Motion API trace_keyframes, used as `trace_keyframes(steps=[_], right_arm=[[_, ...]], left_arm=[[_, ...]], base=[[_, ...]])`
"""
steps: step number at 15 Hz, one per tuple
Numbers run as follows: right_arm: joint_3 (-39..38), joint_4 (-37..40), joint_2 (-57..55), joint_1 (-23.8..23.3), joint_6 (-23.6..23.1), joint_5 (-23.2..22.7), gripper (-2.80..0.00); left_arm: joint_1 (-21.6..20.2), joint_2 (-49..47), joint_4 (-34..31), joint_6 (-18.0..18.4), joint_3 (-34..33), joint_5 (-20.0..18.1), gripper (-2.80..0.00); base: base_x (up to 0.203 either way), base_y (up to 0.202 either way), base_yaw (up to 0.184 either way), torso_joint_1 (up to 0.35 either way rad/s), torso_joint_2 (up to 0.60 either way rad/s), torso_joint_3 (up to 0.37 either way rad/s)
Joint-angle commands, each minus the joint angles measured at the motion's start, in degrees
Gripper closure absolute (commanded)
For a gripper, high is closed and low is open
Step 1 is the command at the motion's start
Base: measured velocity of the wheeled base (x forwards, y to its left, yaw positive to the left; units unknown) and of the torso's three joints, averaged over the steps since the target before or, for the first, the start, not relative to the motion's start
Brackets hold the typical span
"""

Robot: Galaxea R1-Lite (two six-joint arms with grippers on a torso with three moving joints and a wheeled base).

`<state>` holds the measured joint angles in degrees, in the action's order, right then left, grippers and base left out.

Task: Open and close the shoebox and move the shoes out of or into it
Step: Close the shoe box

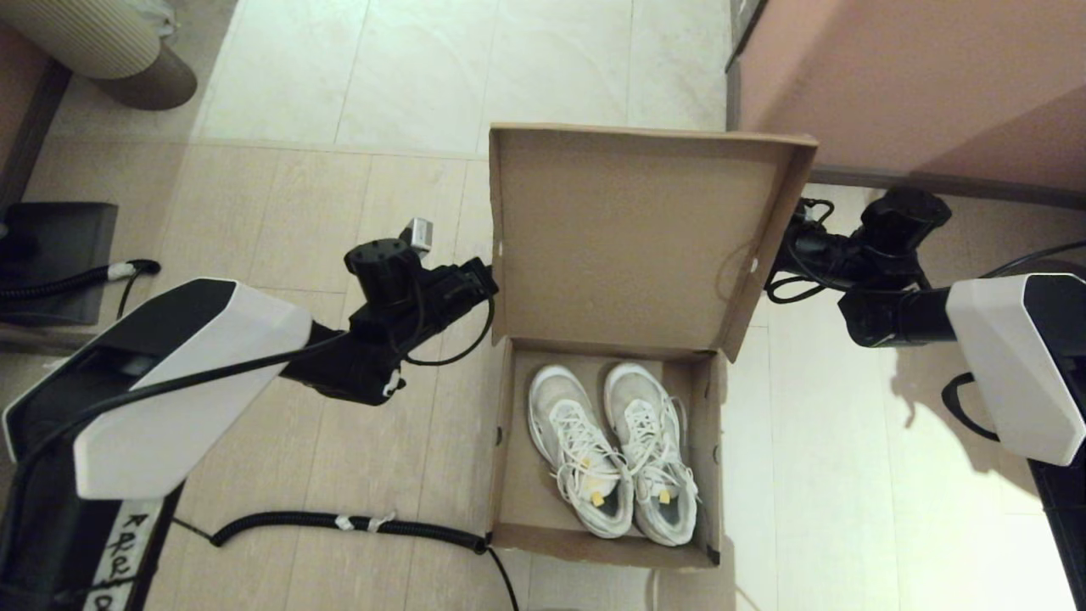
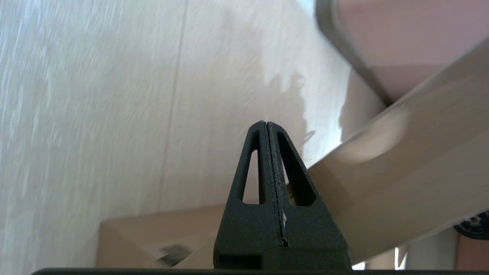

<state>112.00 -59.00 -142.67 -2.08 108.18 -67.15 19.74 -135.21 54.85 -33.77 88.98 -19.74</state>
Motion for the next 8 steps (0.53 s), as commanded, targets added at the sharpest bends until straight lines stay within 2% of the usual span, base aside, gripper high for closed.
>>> trace_keyframes(steps=[1, 3, 8], right_arm=[[-0.08, -0.32, 3.07, -0.02, 2.01, -0.65, 0.00], [-0.13, -0.32, 5.21, -0.10, 4.40, -1.21, 0.00], [-2.56, -0.32, 10.16, -1.02, 9.63, -7.88, 0.00]], left_arm=[[0.38, 3.00, 0.16, -0.22, -0.20, -0.13, 0.00], [0.71, 4.83, -0.99, -0.25, -0.07, -0.13, 0.00], [1.10, 8.96, -1.74, -0.92, 0.09, -0.13, 0.00]], base=[[0.000, 0.000, 0.000, 0.000, 0.00, 0.000], [0.000, 0.000, 0.000, 0.000, 0.00, 0.000], [0.000, 0.000, 0.000, 0.000, 0.00, 0.000]])
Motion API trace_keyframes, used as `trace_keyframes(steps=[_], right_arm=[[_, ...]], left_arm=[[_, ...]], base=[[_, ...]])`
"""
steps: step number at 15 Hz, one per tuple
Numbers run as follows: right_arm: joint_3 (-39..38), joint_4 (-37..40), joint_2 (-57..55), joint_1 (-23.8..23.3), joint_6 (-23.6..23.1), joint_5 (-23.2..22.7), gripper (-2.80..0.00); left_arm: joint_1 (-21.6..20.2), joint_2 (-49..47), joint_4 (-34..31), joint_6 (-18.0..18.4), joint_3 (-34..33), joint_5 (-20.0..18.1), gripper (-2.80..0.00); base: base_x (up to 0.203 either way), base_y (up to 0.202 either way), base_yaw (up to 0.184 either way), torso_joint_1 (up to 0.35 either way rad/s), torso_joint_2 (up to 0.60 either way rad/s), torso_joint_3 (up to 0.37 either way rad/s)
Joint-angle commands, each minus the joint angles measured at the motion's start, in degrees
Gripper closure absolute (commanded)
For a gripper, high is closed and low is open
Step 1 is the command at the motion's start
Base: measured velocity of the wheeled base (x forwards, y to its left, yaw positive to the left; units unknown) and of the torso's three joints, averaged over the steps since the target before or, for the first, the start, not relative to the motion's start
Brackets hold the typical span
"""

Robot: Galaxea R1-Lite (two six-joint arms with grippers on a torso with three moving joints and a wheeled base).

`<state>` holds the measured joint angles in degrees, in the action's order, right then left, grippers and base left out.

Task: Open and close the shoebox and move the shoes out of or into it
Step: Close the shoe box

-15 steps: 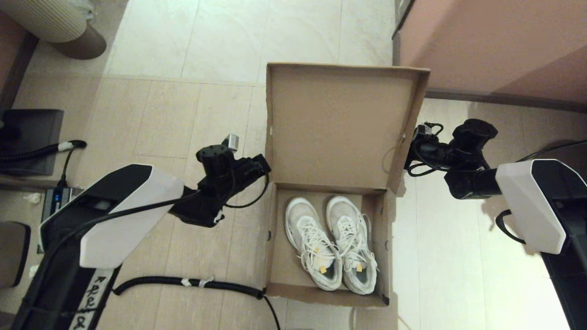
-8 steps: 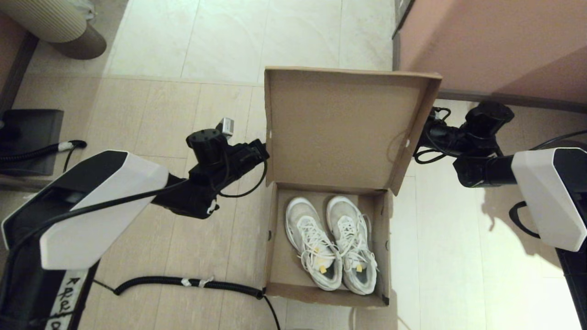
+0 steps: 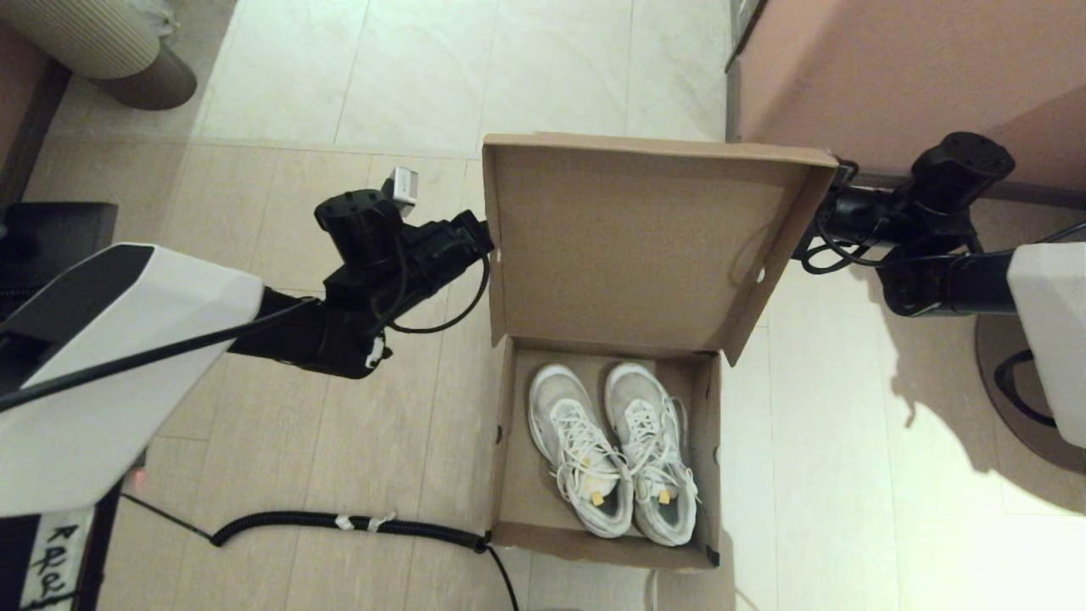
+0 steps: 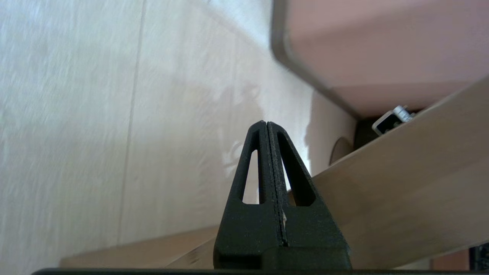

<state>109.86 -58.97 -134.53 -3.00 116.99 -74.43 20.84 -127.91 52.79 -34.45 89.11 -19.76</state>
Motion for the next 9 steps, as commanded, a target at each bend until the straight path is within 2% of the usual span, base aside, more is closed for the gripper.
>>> trace_keyframes(steps=[1, 5, 9], right_arm=[[-1.83, -0.42, 3.08, -0.19, 1.11, -1.61, 0.00], [-9.07, -1.37, 7.70, -0.86, 1.22, -8.04, 0.00], [-16.57, -4.37, 11.46, -0.97, 1.19, -10.62, 0.00]], left_arm=[[0.07, 2.43, 0.23, -0.26, -0.32, -0.10, 0.00], [0.40, 6.37, -0.02, -0.27, -2.04, -0.10, 0.00], [0.52, 10.98, -2.35, -0.27, -3.27, -0.10, 0.00]], base=[[0.000, 0.000, 0.000, 0.000, 0.00, 0.000], [0.000, 0.000, 0.000, 0.000, 0.00, 0.000], [0.000, 0.000, 0.000, 0.000, 0.00, 0.000]])
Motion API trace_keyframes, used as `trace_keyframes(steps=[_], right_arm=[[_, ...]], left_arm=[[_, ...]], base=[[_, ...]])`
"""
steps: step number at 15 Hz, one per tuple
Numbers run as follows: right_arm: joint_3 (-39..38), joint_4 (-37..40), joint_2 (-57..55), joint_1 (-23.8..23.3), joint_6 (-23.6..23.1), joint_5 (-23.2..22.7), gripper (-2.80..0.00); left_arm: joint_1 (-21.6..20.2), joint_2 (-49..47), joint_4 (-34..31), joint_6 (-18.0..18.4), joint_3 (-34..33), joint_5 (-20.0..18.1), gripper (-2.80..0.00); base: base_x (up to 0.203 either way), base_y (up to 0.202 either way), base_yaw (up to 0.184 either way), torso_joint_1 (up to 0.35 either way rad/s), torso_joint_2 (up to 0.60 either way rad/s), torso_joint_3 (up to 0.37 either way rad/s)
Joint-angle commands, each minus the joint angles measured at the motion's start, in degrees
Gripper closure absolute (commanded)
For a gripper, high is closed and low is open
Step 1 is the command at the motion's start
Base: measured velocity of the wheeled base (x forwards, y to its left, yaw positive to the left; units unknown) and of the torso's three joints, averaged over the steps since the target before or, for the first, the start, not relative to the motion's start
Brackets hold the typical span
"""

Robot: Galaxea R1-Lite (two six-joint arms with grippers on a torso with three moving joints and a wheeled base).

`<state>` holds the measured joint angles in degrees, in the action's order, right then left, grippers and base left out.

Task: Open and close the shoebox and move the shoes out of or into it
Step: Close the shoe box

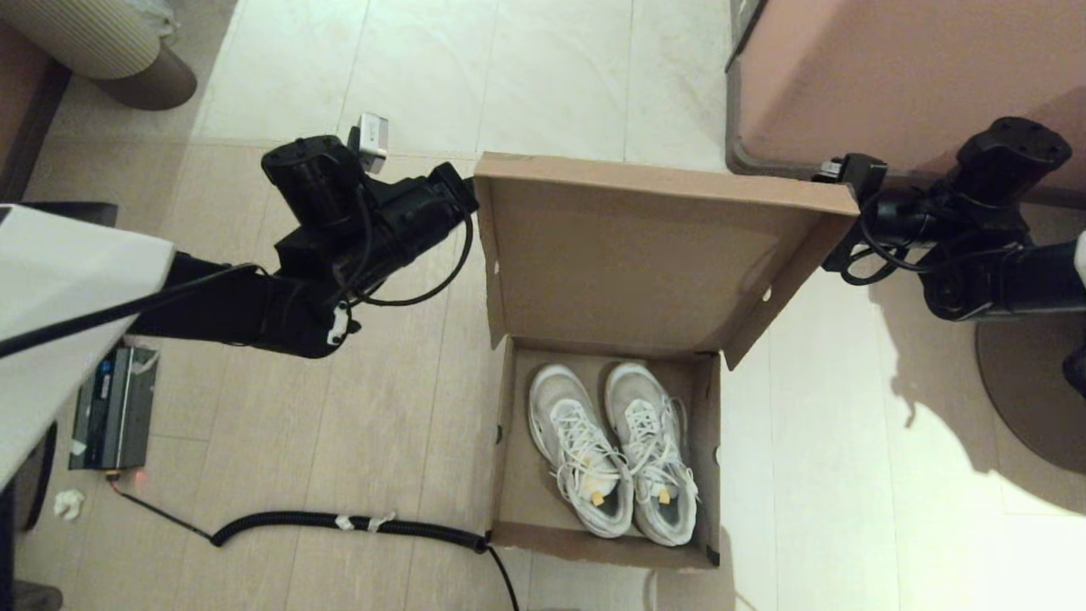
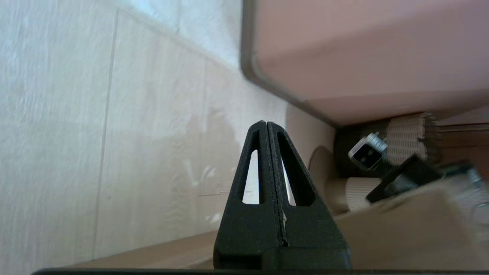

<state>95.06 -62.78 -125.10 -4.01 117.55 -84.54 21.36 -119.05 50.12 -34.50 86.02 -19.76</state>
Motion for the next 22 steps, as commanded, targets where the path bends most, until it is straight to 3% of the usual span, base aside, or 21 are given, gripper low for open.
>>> trace_keyframes(steps=[1, 9, 15, 20, 21, 22], right_arm=[[-4.37, -1.98, 3.07, 0.07, 0.65, -1.33, 0.00], [-26.39, -14.94, 10.89, 0.44, 0.66, -3.12, 0.00], [-45.10, -24.47, 16.34, 1.36, 0.72, -3.12, 0.00], [-52.96, -24.88, 20.25, 1.55, -2.59, -3.12, 0.00], [-52.91, -24.88, 20.34, 1.55, -2.69, -1.39, 0.00], [-52.60, -24.88, 20.33, 1.54, -2.78, 3.23, 0.00]], left_arm=[[0.00, 3.11, -0.12, -0.22, -0.27, -0.10, 0.00], [1.31, 7.52, -6.47, -0.22, 1.69, -0.10, 0.00], [7.74, 2.51, -8.91, -0.18, 2.28, -0.14, 0.00], [15.00, 1.05, -7.68, 1.10, -9.06, 0.38, 0.00], [16.42, 1.25, -6.28, 2.11, -12.56, 0.66, 0.00], [17.95, 1.44, -3.79, 2.97, -16.00, 1.50, 0.00]], base=[[0.000, 0.000, 0.000, 0.000, 0.00, 0.000], [0.000, 0.000, 0.000, 0.000, 0.00, 0.000], [0.000, 0.000, 0.000, 0.000, 0.00, 0.000], [0.000, 0.000, 0.000, 0.000, 0.00, 0.000], [0.000, 0.000, 0.000, 0.000, 0.00, 0.000], [0.000, 0.000, 0.000, 0.000, 0.00, 0.000]])
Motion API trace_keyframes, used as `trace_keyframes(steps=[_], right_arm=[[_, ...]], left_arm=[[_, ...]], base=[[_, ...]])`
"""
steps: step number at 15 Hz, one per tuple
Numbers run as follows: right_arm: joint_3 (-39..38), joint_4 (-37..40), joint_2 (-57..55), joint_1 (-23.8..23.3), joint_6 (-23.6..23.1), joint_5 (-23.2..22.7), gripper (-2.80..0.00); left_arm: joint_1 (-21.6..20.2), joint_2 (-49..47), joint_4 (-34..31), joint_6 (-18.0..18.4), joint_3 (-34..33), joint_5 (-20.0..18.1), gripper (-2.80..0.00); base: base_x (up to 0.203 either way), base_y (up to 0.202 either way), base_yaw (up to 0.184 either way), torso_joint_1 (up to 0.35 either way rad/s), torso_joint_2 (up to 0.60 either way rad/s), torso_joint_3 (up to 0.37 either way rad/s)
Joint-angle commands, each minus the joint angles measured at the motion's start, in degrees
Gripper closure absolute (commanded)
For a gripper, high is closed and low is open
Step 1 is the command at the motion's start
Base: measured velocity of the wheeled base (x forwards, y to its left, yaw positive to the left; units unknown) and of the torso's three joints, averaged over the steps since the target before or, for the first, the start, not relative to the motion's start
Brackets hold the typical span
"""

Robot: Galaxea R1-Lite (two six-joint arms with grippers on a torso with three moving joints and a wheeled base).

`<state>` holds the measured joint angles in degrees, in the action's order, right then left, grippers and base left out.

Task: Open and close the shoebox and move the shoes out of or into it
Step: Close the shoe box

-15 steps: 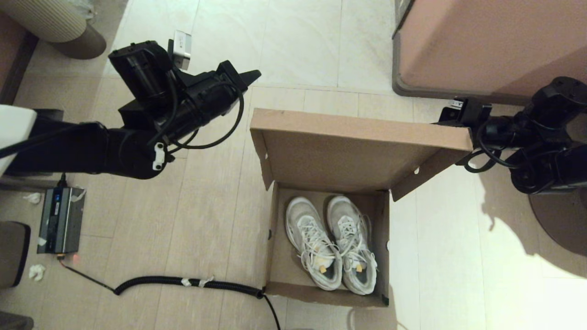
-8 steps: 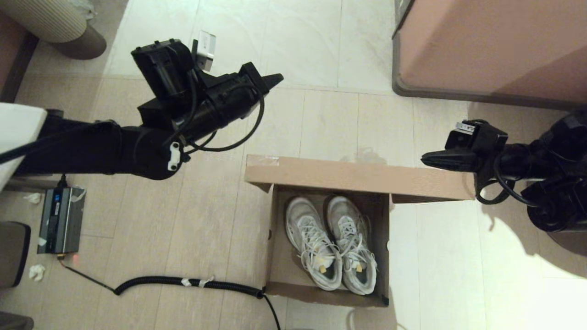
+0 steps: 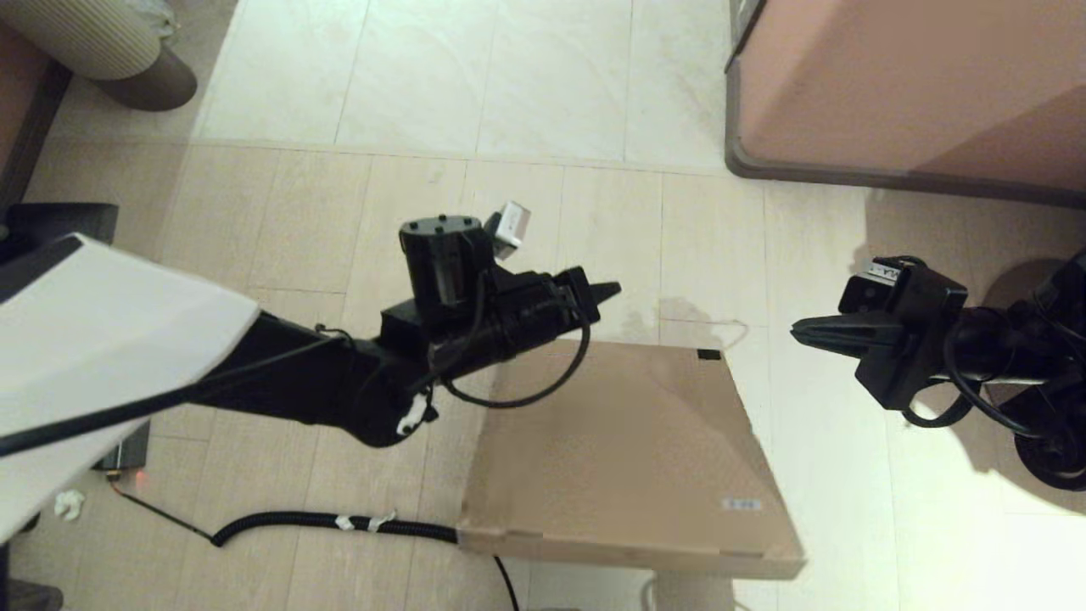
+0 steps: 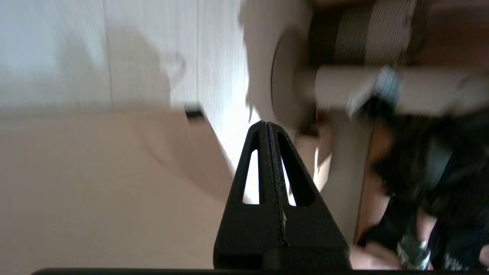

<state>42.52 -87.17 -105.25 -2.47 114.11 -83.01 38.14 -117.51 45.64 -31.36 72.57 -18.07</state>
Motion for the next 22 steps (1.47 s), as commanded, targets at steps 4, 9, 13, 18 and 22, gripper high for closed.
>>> trace_keyframes(steps=[4, 9, 13, 18, 22], right_arm=[[1.94, -0.50, -1.46, -1.31, -5.79, 19.68, 0.00], [5.35, 24.79, -2.06, 0.74, -36.94, 50.04, 0.00], [9.81, 51.29, 1.90, 13.27, -77.05, 81.93, 0.00], [7.45, 69.40, 25.78, 22.93, -99.72, 92.83, 0.00], [-4.23, 76.54, 52.84, 20.61, -104.52, 93.31, 0.00]], left_arm=[[3.81, 3.67, 7.31, 0.84, -10.57, 6.34, 0.00], [5.64, 8.10, 6.94, 8.60, -11.67, 18.23, 0.00], [3.28, 15.61, 6.87, 15.50, -17.75, 25.47, 0.00], [-12.95, 37.58, 3.13, 16.53, -34.24, 26.30, 0.00], [-24.58, 56.14, -0.56, 15.97, -50.59, 26.83, 0.00]], base=[[0.000, 0.000, 0.000, 0.000, 0.00, 0.000], [0.000, 0.000, 0.000, 0.000, 0.00, 0.000], [0.000, 0.000, 0.000, 0.000, 0.00, 0.000], [0.000, 0.000, 0.000, 0.000, 0.00, 0.000], [0.000, 0.000, 0.000, 0.000, 0.00, 0.000]])
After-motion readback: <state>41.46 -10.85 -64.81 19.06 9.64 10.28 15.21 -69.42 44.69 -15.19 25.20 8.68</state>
